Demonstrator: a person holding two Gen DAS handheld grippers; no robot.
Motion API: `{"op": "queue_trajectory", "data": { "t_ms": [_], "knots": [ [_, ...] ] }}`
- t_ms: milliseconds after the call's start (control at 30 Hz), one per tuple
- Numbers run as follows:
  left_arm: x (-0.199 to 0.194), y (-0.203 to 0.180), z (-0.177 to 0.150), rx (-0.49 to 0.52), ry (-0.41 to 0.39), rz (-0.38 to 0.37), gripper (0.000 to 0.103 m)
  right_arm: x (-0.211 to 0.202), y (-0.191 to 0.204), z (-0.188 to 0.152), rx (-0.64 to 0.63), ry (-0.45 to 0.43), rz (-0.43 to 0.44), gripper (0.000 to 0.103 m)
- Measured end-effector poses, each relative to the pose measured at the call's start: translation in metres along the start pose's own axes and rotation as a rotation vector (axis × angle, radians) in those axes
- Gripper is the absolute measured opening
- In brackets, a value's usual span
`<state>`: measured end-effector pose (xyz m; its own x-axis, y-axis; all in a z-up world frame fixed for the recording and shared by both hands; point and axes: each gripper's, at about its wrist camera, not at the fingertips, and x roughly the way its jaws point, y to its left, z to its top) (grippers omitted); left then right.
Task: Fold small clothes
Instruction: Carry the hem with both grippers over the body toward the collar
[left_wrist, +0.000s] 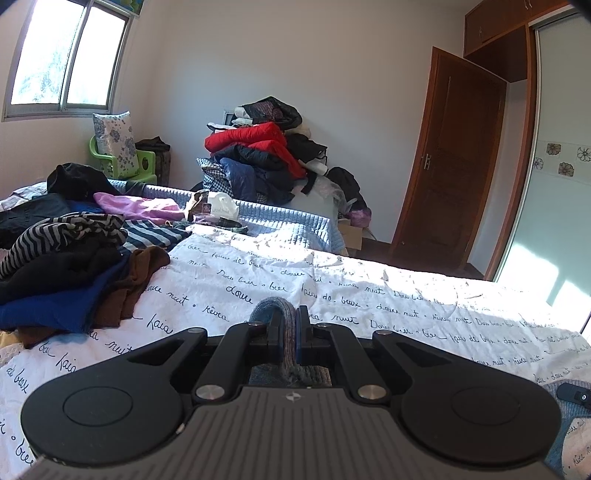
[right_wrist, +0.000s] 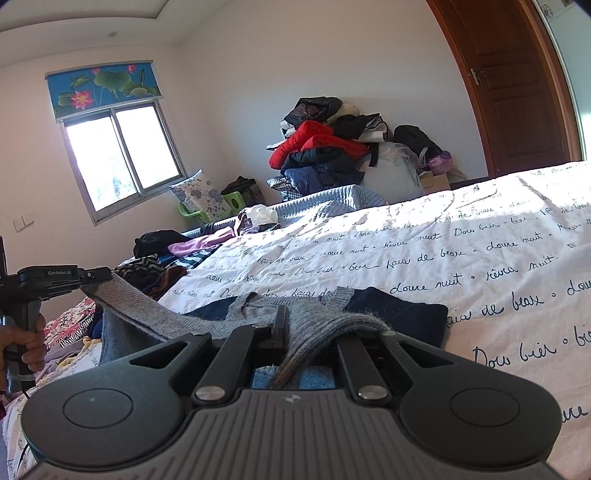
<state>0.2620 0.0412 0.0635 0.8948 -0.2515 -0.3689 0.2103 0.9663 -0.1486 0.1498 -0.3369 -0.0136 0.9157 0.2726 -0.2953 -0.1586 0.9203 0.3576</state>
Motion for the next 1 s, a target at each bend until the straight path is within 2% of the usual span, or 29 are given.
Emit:
{"op": "queue_trajectory", "data": {
  "t_ms": [500,1000],
  "knots": [
    [0.042,-0.002,0.001,0.050,0.032,0.044,0.006,0.029,-0.013,0.009,-0.020,0.024,-0.040,0.006],
    [0.109,0.006,-0.004,0.012,0.101,0.092,0.006,0.084,-0.040,0.018,0.000,0.120,-0.059,0.006]
  ]
}}
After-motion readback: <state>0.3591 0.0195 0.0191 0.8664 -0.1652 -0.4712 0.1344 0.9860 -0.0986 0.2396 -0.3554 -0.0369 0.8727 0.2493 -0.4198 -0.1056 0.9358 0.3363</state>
